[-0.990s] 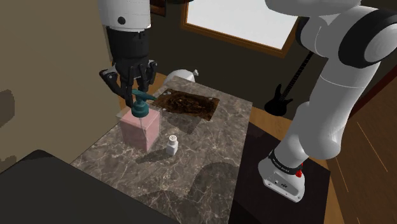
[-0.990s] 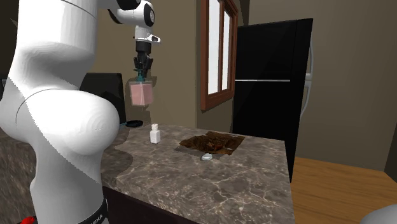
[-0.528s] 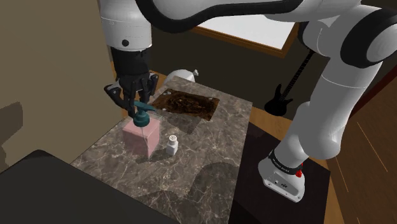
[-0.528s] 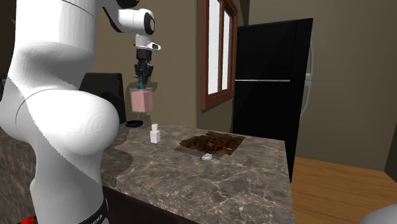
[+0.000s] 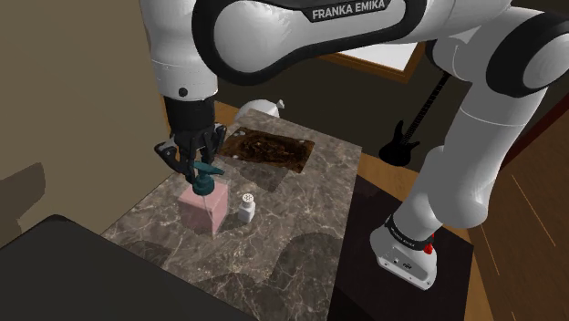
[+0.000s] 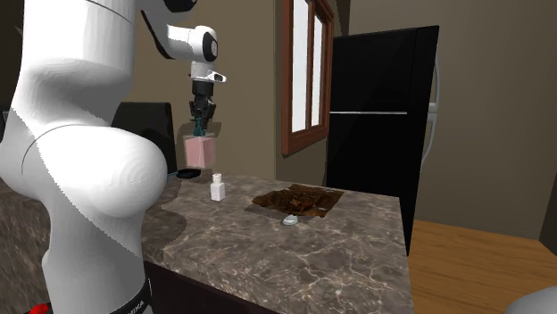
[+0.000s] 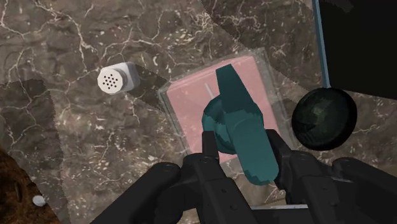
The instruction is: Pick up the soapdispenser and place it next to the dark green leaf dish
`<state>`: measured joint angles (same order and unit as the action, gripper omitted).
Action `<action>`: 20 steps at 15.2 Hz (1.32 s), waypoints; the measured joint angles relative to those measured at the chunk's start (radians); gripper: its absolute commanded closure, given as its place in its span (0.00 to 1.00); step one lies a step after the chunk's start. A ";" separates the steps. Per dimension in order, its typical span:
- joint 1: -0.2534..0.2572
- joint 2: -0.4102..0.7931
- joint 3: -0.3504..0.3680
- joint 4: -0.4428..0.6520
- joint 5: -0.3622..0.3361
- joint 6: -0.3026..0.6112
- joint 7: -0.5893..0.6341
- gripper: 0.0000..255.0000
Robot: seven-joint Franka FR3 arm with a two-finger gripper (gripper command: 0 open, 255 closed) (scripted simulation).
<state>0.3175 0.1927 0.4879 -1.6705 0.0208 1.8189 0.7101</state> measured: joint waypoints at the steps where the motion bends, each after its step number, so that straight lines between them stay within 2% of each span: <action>1: -0.001 -0.002 0.000 -0.019 0.001 0.017 -0.001 1.00; 16: 0.003 0.045 -0.007 -0.166 -0.020 0.206 -0.002 1.00; 20: 0.005 0.053 -0.008 -0.174 -0.024 0.222 0.000 1.00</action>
<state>0.3228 0.2457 0.4803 -1.8447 -0.0032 2.0405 0.7101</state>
